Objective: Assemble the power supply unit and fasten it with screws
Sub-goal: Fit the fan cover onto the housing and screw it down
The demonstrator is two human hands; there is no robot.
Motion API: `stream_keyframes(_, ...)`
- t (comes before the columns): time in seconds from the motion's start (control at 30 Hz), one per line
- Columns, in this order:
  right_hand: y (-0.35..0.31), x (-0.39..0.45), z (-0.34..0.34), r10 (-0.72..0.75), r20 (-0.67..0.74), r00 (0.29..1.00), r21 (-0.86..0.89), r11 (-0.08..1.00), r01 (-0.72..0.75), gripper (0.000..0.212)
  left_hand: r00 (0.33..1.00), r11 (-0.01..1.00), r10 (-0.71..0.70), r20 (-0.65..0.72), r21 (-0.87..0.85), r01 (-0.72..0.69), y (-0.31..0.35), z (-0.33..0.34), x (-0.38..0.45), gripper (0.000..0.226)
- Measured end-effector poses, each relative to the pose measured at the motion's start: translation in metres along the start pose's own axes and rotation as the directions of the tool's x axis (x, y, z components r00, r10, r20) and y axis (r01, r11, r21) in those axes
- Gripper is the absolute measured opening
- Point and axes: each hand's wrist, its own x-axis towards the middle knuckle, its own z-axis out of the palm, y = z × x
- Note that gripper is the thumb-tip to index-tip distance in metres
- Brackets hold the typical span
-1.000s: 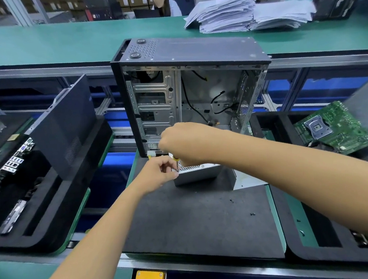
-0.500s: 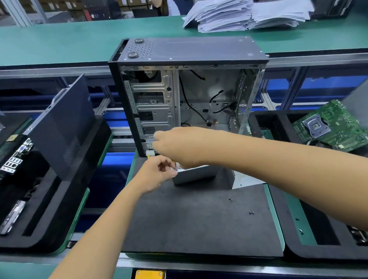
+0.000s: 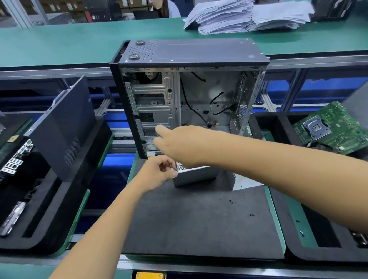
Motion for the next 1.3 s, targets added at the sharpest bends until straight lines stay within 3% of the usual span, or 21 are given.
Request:
stream_keyframes(0.17,0.005,0.002,-0.005,-0.092,-0.073,0.993,-0.054,0.995,0.088,0.011,1.0,0.999,0.021,0.021,0.027,-0.022,0.002,-0.003,0.0,0.031)
stream_keyframes(0.23,0.004,0.003,-0.002,-0.091,-0.091,0.992,-0.044,0.995,0.088,0.019,0.999,0.999,0.022,0.029,0.024,-0.023,0.002,-0.003,-0.001,0.035)
stream_keyframes(0.33,0.002,0.005,0.001,-0.005,-0.143,0.99,-0.011,1.0,0.004,0.037,0.999,0.999,0.022,0.031,0.032,-0.023,0.001,-0.003,0.0,0.029)
stream_keyframes(0.43,0.001,0.009,0.005,0.116,-0.172,0.978,0.007,0.993,-0.117,0.038,0.999,0.999,0.025,0.039,0.034,-0.026,0.001,-0.002,0.001,0.026)
stream_keyframes(0.5,0.0,0.009,0.005,0.143,-0.163,0.976,-0.023,0.989,-0.149,0.03,0.999,0.999,0.024,0.027,0.026,-0.025,0.001,-0.002,0.001,0.029)
stream_keyframes(0.57,0.0,0.006,0.005,0.113,-0.096,0.989,-0.001,0.994,-0.113,0.008,1.0,1.0,0.017,0.02,0.008,-0.017,0.001,-0.003,0.002,0.036)
stream_keyframes(0.67,0.003,0.004,0.003,-0.048,-0.043,0.998,0.003,0.999,0.048,0.024,0.999,1.0,-0.008,0.04,-0.027,0.009,0.001,-0.004,0.004,0.034)
stream_keyframes(0.77,0.001,0.004,0.001,-0.12,-0.084,0.989,-0.053,0.992,0.116,0.019,0.996,0.998,-0.049,0.078,-0.026,0.051,0.001,-0.007,0.006,0.034)
stream_keyframes(0.87,-0.003,0.005,0.008,-0.08,-0.117,0.99,-0.089,0.994,0.07,0.012,0.995,0.999,-0.048,0.09,-0.019,0.05,0.0,-0.008,0.007,0.028)
stream_keyframes(1.0,-0.002,0.004,0.006,0.129,-0.142,0.982,-0.053,0.989,-0.137,0.018,0.993,0.998,-0.014,0.119,-0.059,0.021,-0.002,-0.009,0.009,0.021)
stream_keyframes(1.1,0.003,0.001,0.006,0.09,-0.087,0.992,0.001,0.996,-0.09,0.01,0.989,0.996,-0.005,0.15,-0.085,0.018,-0.001,-0.011,0.011,0.029)
stream_keyframes(1.2,0.008,0.0,0.001,-0.034,0.011,0.999,0.054,0.998,0.033,0.024,0.988,0.996,-0.027,0.154,-0.077,0.039,0.0,-0.011,0.013,0.036)
stream_keyframes(1.3,0.007,0.004,-0.002,-0.014,-0.041,0.999,0.02,1.0,0.015,0.012,0.983,0.994,-0.053,0.173,-0.085,0.069,0.002,-0.012,0.013,0.039)
